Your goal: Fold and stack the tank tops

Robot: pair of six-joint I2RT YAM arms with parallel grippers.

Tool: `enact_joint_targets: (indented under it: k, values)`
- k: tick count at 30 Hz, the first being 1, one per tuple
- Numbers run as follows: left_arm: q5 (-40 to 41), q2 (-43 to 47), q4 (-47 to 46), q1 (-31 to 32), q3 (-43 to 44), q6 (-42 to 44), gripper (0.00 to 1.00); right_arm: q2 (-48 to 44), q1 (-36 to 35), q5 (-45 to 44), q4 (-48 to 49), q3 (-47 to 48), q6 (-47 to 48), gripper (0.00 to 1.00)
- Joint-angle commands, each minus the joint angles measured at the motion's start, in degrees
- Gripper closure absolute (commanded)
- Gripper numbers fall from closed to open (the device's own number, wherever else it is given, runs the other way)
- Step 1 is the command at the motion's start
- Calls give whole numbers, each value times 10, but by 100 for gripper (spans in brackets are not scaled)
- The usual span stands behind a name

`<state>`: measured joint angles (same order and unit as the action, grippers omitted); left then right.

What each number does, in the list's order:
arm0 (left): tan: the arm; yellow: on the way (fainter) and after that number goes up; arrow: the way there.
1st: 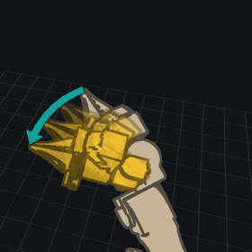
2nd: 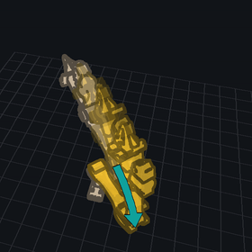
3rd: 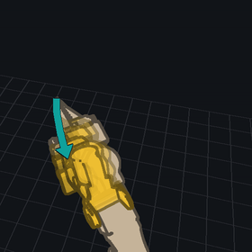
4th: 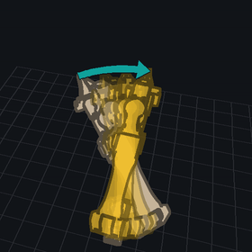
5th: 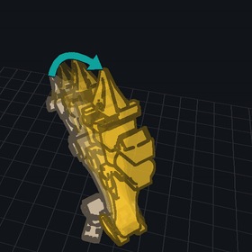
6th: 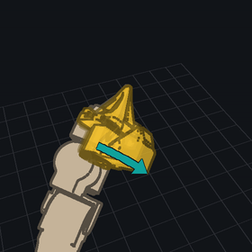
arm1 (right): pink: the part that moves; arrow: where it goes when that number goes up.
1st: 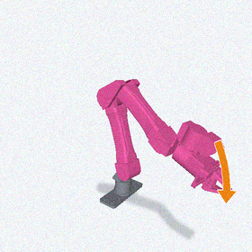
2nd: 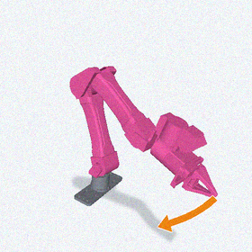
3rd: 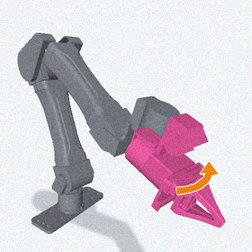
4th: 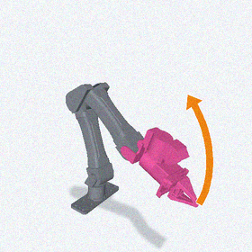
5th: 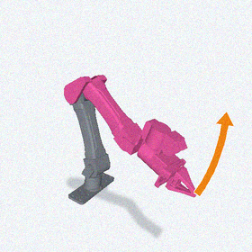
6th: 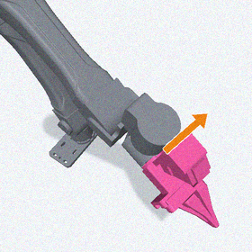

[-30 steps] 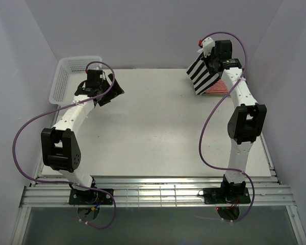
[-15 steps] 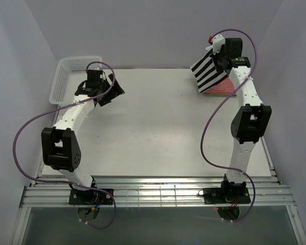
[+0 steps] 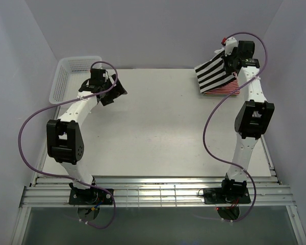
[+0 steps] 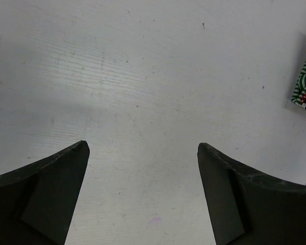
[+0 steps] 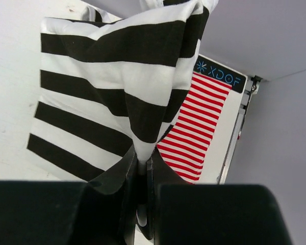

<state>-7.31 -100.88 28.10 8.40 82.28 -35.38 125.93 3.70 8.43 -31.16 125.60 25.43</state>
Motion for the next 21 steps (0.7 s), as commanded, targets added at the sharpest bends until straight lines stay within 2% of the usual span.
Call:
enact_joint_targets:
  k: [1, 5, 14, 21]
  values:
    - [-14, -6, 0, -2, 23, 5, 2, 18, 20, 34, 50, 22, -13, 92]
    - [-18, -17, 1, -2, 25, 5, 2, 46, 35, 66, 71, 20, -21, 92]
    - [-14, -29, 3, -2, 31, 9, 2, 87, 58, 77, 119, 24, -49, 92]
    - [-8, -41, 4, -2, 40, 9, 2, 83, 74, 72, 127, -2, -79, 92]
